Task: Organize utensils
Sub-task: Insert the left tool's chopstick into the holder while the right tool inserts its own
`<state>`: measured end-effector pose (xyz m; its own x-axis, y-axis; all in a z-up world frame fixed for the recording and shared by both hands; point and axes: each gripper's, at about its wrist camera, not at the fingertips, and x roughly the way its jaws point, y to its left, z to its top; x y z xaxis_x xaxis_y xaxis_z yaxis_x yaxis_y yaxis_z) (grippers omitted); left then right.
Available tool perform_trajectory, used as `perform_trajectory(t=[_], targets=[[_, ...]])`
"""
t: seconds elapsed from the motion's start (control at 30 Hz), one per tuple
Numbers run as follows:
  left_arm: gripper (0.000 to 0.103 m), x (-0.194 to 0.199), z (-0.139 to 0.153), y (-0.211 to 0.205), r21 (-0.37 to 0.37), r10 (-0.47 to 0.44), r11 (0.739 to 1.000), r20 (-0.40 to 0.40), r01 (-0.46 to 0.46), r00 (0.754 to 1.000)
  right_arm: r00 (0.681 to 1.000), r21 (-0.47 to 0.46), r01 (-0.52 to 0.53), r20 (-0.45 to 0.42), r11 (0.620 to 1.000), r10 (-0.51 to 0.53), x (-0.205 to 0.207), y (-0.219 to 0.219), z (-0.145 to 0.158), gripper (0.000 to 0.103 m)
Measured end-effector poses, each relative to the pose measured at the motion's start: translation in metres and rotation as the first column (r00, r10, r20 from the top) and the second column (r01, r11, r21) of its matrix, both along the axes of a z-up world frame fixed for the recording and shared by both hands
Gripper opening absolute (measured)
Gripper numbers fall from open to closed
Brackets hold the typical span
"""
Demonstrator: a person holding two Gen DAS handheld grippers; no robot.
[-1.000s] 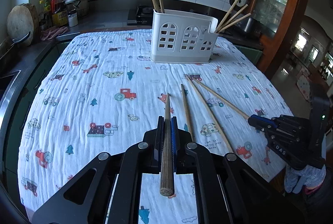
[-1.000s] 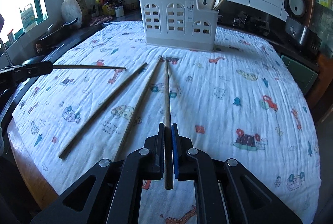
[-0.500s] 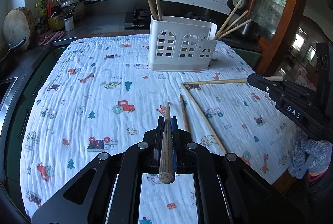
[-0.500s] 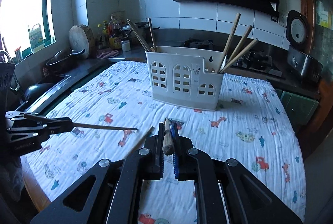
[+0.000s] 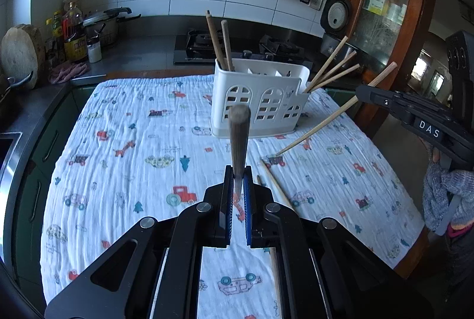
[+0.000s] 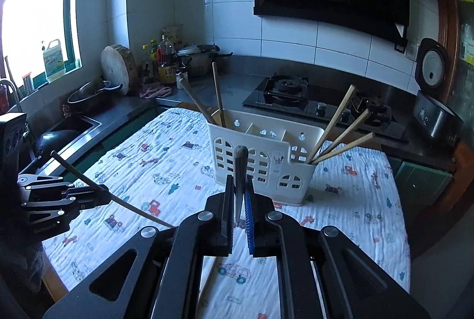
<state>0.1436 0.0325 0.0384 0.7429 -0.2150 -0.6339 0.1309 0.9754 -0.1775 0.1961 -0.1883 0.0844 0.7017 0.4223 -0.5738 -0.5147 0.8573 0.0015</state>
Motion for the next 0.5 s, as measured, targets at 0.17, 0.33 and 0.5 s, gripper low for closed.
perform_trajectory(t=[0.17, 0.33, 0.5], targets=[[0.005, 0.019, 0.027, -0.002, -0.016, -0.025, 1.000, 0.027, 0.025, 0.999, 1.000, -0.011, -0.001, 0.004, 1.000, 0.001, 0.018, -0.006, 0.037, 0.007], [0.005, 0.033, 0.065, -0.010, -0.020, -0.061, 0.998, 0.092, 0.063, 0.994, 1.000, -0.006, 0.002, 0.015, 1.000, -0.002, 0.035, -0.013, 0.077, 0.007], [0.005, 0.053, 0.106, -0.020, 0.018, -0.061, 0.998, 0.175, 0.058, 0.983, 0.998, -0.027, 0.026, 0.060, 0.999, -0.024, 0.047, -0.015, 0.105, 0.007]])
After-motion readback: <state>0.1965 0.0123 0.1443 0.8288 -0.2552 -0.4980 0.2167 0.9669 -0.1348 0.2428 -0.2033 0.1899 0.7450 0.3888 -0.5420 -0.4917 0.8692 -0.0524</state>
